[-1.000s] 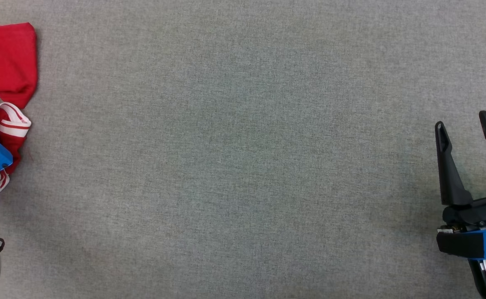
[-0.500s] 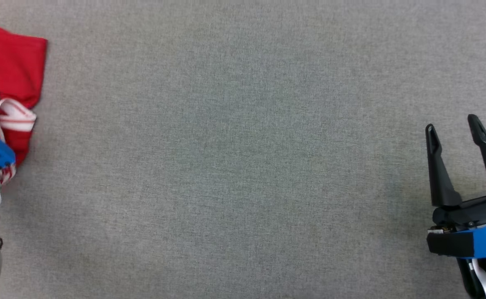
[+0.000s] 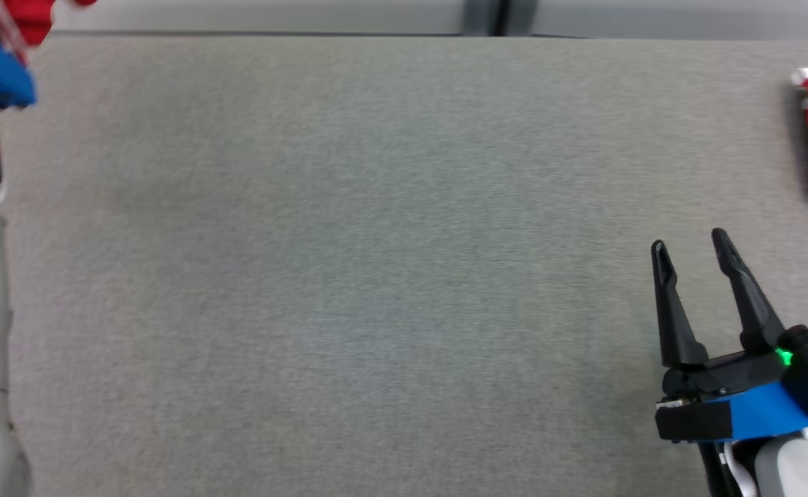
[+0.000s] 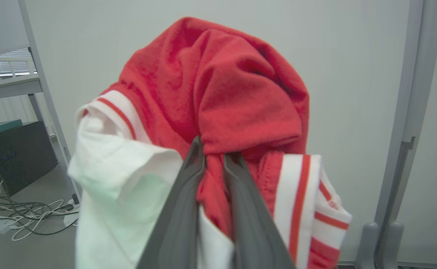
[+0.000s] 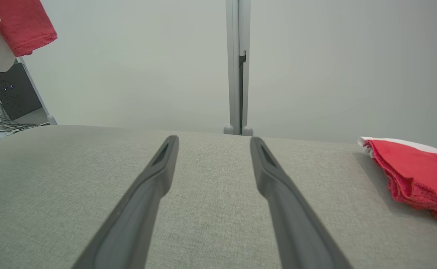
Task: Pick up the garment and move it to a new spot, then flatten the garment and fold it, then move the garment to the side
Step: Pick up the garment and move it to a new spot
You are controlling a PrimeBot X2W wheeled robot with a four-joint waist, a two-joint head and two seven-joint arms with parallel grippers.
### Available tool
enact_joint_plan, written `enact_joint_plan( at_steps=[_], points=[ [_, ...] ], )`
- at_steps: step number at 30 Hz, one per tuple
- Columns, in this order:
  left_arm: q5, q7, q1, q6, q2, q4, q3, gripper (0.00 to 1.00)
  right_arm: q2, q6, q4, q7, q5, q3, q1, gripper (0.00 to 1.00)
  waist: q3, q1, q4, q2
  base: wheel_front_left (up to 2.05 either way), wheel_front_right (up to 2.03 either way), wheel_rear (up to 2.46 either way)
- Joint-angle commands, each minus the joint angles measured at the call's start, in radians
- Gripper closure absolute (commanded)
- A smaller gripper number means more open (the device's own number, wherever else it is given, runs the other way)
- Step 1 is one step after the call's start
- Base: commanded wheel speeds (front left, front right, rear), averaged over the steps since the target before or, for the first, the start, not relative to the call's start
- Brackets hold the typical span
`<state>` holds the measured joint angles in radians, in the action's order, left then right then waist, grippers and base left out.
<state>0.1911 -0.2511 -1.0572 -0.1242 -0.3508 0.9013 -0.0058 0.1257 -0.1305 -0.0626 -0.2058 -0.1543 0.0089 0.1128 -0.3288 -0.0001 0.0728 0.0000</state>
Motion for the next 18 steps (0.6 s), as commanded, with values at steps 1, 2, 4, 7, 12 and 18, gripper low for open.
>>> enact_joint_plan(
  at_steps=[1, 2, 4, 7, 12, 18],
  points=[
    [-0.003, -0.007, -0.013, -0.008, 0.021, -0.045, -0.025, 1.0, -0.011, 0.0, 0.015, -0.012, -0.007, 0.005, -0.007, 0.0, 0.045, 0.0001, -0.054, 0.0, 0.0, 0.0, 0.0],
    [0.003, -0.008, -0.013, -0.009, 0.032, -0.081, -0.045, 1.0, -0.017, 0.0, 0.025, -0.019, -0.01, 0.008, -0.008, 0.0, 0.053, 0.0001, -0.07, 0.0, 0.0, 0.0, 0.0],
    [0.025, -0.007, -0.006, -0.009, 0.057, -0.157, -0.092, 1.0, -0.028, 0.0, 0.043, -0.03, -0.017, 0.017, -0.009, 0.0, 0.066, 0.0001, -0.104, 0.0, 0.0, 0.0, 0.0],
    [0.05, 0.014, 0.016, -0.008, 0.077, -0.257, -0.168, 1.0, -0.045, 0.0, 0.071, -0.041, -0.028, 0.03, -0.008, 0.0, 0.08, 0.0001, -0.159, 0.0, 0.0, 0.0, 0.0],
    [0.088, 0.07, 0.055, -0.006, 0.122, -0.386, -0.285, 1.0, -0.061, 0.0, 0.108, -0.055, -0.044, 0.038, -0.016, 0.0, 0.094, 0.0001, -0.236, 0.0, 0.0, 0.0, 0.0],
    [0.116, 0.11, 0.133, -0.006, 0.182, -0.455, -0.406, 1.0, -0.072, 0.0, 0.125, -0.059, -0.049, 0.049, -0.016, 0.0, 0.093, 0.0001, -0.283, 0.0, 0.0, 0.0, 0.0]
  ],
)
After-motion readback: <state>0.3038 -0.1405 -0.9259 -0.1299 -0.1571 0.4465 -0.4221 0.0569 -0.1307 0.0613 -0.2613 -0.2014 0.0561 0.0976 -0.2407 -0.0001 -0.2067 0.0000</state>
